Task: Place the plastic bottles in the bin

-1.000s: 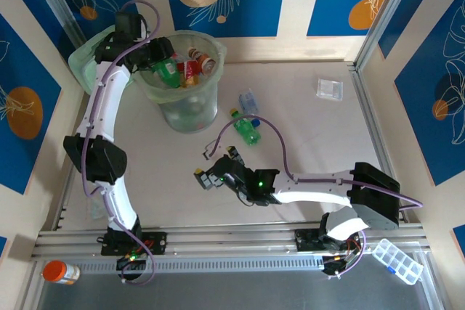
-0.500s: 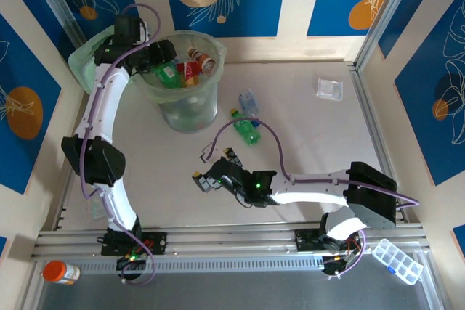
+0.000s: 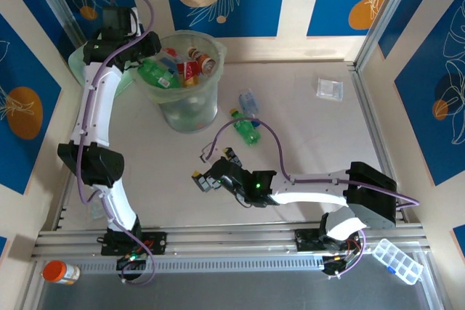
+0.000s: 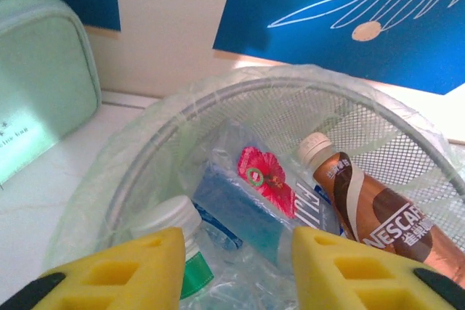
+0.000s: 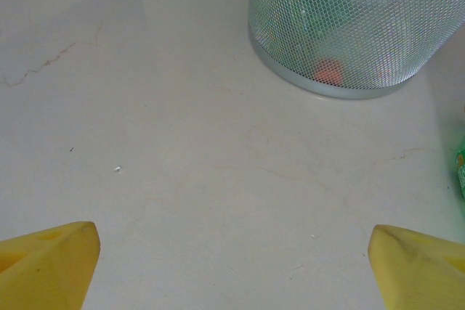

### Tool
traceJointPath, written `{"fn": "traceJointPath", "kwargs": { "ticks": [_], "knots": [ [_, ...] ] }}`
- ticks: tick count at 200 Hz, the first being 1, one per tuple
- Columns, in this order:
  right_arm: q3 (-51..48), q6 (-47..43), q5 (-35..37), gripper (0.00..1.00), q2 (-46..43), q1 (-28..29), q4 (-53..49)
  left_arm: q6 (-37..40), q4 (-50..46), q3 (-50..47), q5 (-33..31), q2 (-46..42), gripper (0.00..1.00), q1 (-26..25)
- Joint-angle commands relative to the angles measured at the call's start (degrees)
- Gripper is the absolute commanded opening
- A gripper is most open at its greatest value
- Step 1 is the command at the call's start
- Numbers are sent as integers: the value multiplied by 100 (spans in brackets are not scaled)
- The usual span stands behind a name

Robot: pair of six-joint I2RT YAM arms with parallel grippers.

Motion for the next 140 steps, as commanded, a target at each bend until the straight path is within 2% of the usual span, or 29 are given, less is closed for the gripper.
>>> {"fn": "traceJointPath", "kwargs": {
  "ticks": [1,17,33,62,101,140],
  "knots": [
    [184,-37,88,96,70,39,142,37,126,-633,-12,-74,35,-47],
    [194,-30,129,96,86,28,119,-99,505,-1303,-113,-275,34,-117],
    [179,-9,160,96,79,2,124,-130,755,-1787,-498,-449,33,-248],
    [169,59,176,96,38,-46,77,-144,863,-2069,-1059,-654,34,-432],
    [116,78,192,96,-67,-87,90,-44,916,-1663,-1443,-1124,50,-420],
    [-43,117,184,96,-316,-181,156,-136,691,-1209,-1270,-1441,61,-455]
  ]
}}
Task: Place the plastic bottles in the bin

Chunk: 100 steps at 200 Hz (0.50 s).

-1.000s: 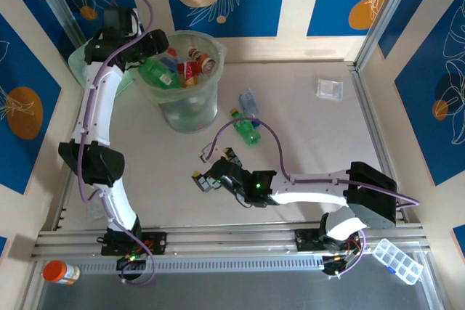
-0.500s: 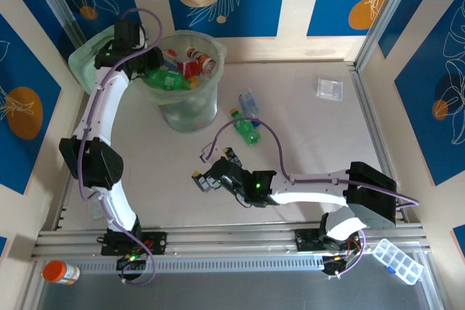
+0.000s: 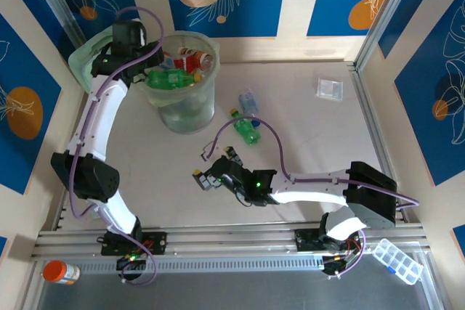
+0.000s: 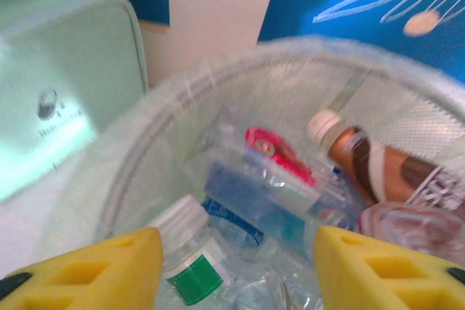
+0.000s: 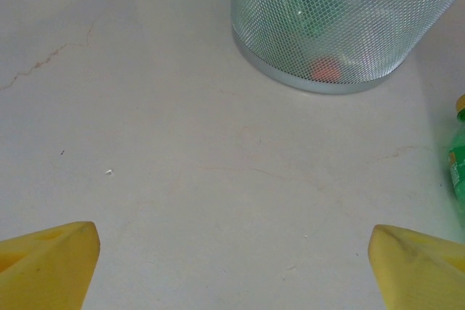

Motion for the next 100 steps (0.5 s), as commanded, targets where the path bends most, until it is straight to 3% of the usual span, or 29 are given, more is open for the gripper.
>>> {"fn": "traceJointPath", "kwargs": {
  "ticks": [1,38,65,84,100],
  "knots": [
    [-47,93,160,96,-297,-73,154,-32,-170,277,-50,-491,61,-48],
    [-299,-55,27,95,-647,-156,369,-389,-135,-527,239,-1259,55,-383],
    [-617,-346,274,94,-898,-164,857,-900,300,-1649,730,-2123,53,-894],
    [-374,166,419,92,-906,-563,60,-1150,946,-2760,569,-2962,53,-1525],
    [-243,743,-98,90,-1030,-1090,-537,-1406,1519,-3723,559,-3539,53,-1964]
  ]
}}
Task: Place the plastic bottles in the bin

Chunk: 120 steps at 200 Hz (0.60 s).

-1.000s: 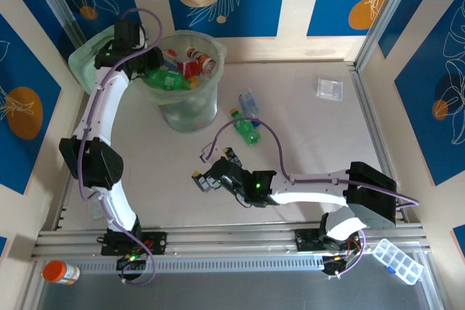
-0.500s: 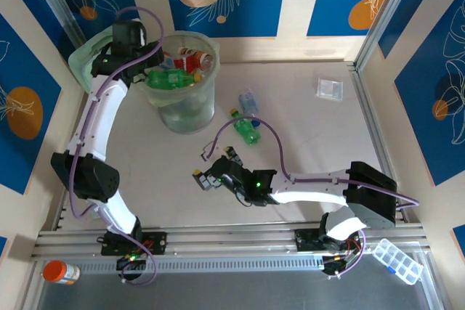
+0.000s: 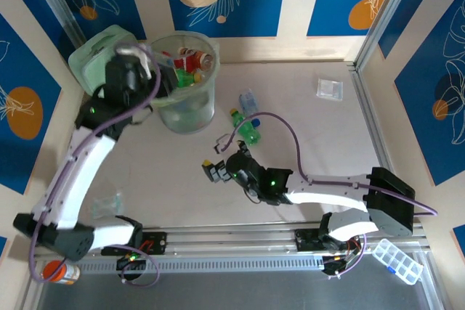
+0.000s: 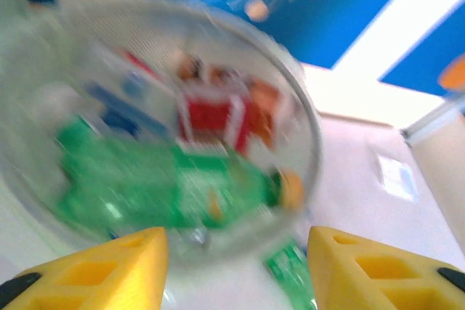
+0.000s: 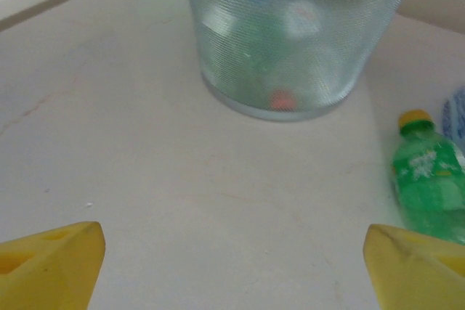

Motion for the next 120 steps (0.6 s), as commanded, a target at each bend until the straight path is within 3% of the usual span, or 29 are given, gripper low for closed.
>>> {"fn": "traceJointPath", "kwargs": {
  "ticks": [1,28,44,71,120],
  "knots": [
    [244,731,-234,90,-263,-678,-763,-546,937,-1056,107,-714,53,-521],
    [302,1162,-848,89,-372,-1304,-1185,-922,1981,-2639,320,-1387,54,-842],
    [582,1267,-1041,89,-227,-1579,-1589,-884,2197,-3183,323,-1551,54,-949],
    [1182,1605,-1946,90,237,-2366,-2270,-830,2607,-4075,218,-1851,54,-1033],
    [2473,860,-2434,89,1417,-3074,-3016,-835,3727,-5238,182,-2038,55,-1054]
  ]
}}
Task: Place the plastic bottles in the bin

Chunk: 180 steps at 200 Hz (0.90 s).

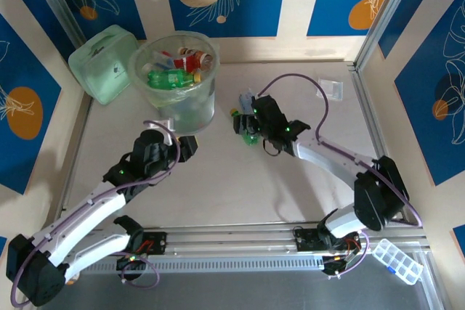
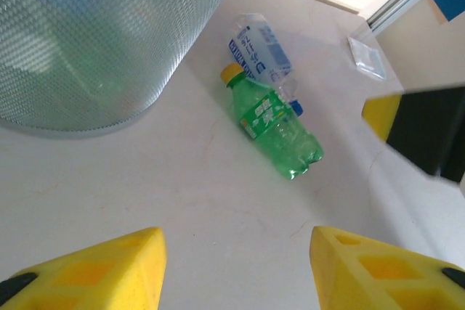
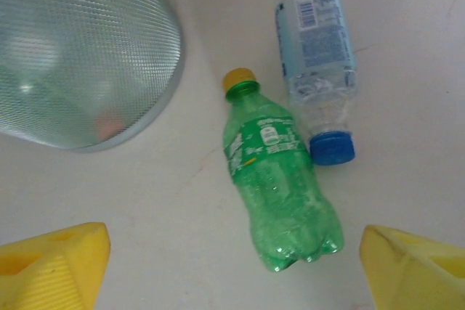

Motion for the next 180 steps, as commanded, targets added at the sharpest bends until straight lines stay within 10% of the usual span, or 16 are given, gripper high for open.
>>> {"fn": "traceJointPath", "kwargs": {
  "ticks": [1,180],
  "knots": [
    [705,-399,-570,89,605,-216,-745,-83,896,-286,-39,-79,55,-61],
    [2071,-1089,-596,70,2862,-386,-1824,66,1171,-319,4,547,58,-52]
  ]
}}
